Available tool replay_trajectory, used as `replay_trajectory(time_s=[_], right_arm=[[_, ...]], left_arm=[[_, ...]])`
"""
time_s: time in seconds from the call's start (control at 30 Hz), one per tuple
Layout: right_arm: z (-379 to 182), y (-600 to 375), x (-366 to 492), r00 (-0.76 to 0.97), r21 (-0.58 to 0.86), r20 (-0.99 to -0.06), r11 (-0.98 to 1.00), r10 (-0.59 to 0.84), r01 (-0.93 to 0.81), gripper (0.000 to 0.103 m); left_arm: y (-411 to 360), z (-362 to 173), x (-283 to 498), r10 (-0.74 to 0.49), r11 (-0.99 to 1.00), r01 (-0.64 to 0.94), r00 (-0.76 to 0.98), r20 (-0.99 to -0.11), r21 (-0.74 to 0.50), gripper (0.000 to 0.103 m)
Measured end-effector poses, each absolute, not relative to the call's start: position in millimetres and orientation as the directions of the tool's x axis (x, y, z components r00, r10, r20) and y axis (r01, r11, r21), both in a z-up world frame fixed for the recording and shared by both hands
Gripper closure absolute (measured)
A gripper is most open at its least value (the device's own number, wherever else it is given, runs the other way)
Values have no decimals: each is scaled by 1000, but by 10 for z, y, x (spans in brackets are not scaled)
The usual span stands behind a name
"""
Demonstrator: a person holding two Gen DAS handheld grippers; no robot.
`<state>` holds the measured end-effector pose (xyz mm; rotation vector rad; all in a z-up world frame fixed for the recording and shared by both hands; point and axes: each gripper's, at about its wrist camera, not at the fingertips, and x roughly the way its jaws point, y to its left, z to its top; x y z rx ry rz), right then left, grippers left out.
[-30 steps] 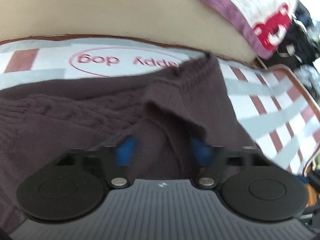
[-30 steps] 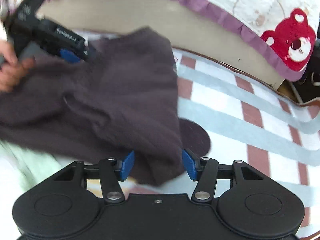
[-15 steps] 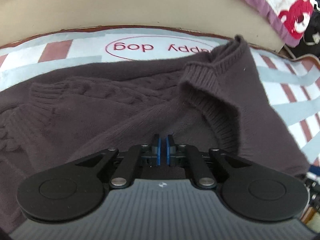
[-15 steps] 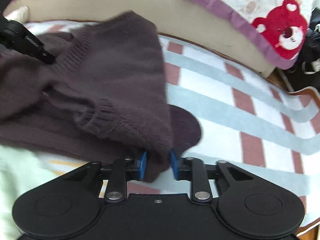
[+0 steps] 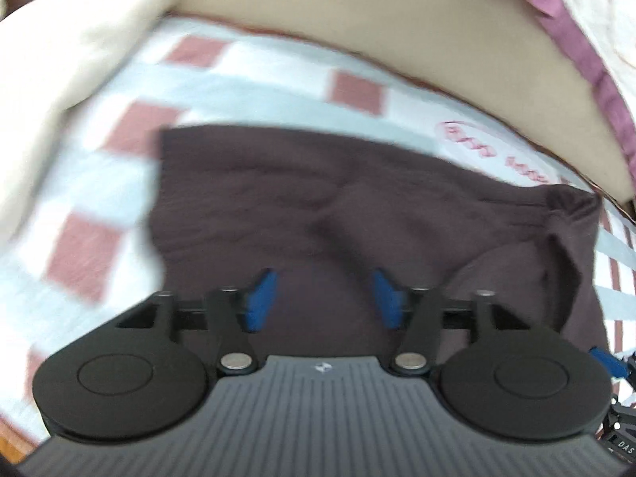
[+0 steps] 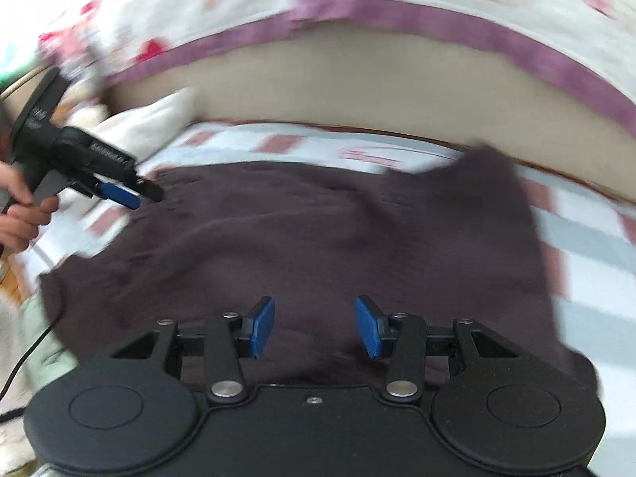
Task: Fold clothes
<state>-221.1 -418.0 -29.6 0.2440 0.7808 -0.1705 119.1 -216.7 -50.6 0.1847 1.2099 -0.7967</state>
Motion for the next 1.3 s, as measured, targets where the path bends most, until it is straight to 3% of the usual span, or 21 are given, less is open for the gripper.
replay_trajectory(time_s=[0.17,0.4,0.53,0.67,0.73,0.77,0.8,0.83,0.93,0.97,1.13,1.27,1.3], right_arm=[[-322,-3626,-1729,620,268,-762,962,184,44,52],[-370,-2802,-1327,529,300,-759,925,379,-233,52],[-469,-2372,-1244,473,176,-811,913,346,-367,50],[-485,-2202,-1293,502,69,-824,925,264,-373,48],[-467,-2202,-1316,517,71,-822,942,241,-328,48],[-451,-2248,-1318,520,110,-819,956,242,-272,48],[-433,-2292,-1328,524,156,-813,961,255,-227,47],[-407,-2331,-1362,529,225,-790,949,310,-221,47],[-325,-2429,-1476,533,355,-724,900,437,-255,41],[-299,-2433,-1491,543,331,-731,911,413,-248,41],[-243,-2330,-1420,609,107,-749,955,261,-277,40],[-408,-2082,-1124,650,-143,-751,932,118,-334,39],[-449,-2076,-1054,652,-156,-749,926,117,-345,61]], left_arm=[[-1467,-641,1284,-412,822,444,30,-911,-357,36],[-1019,-564,1285,-403,836,412,11,-915,-363,26],[-886,-687,1227,-428,835,357,-53,-902,-418,22],[-928,-860,1162,-393,849,341,-102,-914,-404,17],[-970,-820,1146,-420,830,374,-70,-905,-414,23],[-993,-773,1120,-440,813,405,-45,-897,-419,42],[-1016,-711,1082,-460,792,444,-17,-888,-419,69],[-1030,-665,1056,-476,779,465,3,-879,-420,79],[-1049,-563,1000,-514,758,493,46,-856,-428,82],[-1056,-529,982,-527,750,502,60,-848,-430,82],[-1088,-359,890,-587,713,548,127,-799,-436,82],[-1109,-336,845,-671,657,550,116,-732,-515,82],[-1114,-343,834,-680,649,553,113,-724,-523,83]])
